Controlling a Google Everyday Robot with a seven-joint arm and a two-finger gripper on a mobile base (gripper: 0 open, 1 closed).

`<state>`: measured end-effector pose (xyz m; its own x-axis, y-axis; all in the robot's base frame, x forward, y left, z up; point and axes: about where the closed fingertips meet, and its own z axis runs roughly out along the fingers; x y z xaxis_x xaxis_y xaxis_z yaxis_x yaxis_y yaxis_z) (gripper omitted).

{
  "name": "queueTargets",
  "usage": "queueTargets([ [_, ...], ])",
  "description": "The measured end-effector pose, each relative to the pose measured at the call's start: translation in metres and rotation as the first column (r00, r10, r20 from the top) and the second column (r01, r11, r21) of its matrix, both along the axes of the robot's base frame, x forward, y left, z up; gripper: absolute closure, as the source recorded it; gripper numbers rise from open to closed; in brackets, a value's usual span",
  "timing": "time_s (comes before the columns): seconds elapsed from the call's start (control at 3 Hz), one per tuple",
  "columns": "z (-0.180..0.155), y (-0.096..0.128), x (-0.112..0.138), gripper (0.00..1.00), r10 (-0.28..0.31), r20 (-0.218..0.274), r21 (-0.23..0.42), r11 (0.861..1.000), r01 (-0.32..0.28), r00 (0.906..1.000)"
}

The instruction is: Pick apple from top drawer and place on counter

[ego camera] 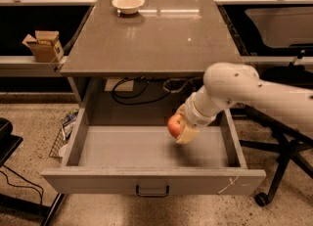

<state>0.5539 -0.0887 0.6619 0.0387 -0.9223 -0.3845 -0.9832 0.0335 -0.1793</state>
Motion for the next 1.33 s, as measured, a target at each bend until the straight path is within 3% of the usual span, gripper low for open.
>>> queueTargets([
  [0.33,0.095,0.021,0.040,1.00,0.025,0.035,-0.130,0.991,-0.020,0.9991],
  [0.67,0.147,0.048,0.087,1.00,0.068,-0.010,-0.215,0.974,-0.068,0.9977],
  [1.0,0.167,0.055,0.110,1.00,0.072,-0.084,-0.274,0.957,-0.092,0.9939],
  [1.33,0.186,0.054,0.131,1.00,0.040,-0.118,-0.294,0.953,-0.074,0.9922],
])
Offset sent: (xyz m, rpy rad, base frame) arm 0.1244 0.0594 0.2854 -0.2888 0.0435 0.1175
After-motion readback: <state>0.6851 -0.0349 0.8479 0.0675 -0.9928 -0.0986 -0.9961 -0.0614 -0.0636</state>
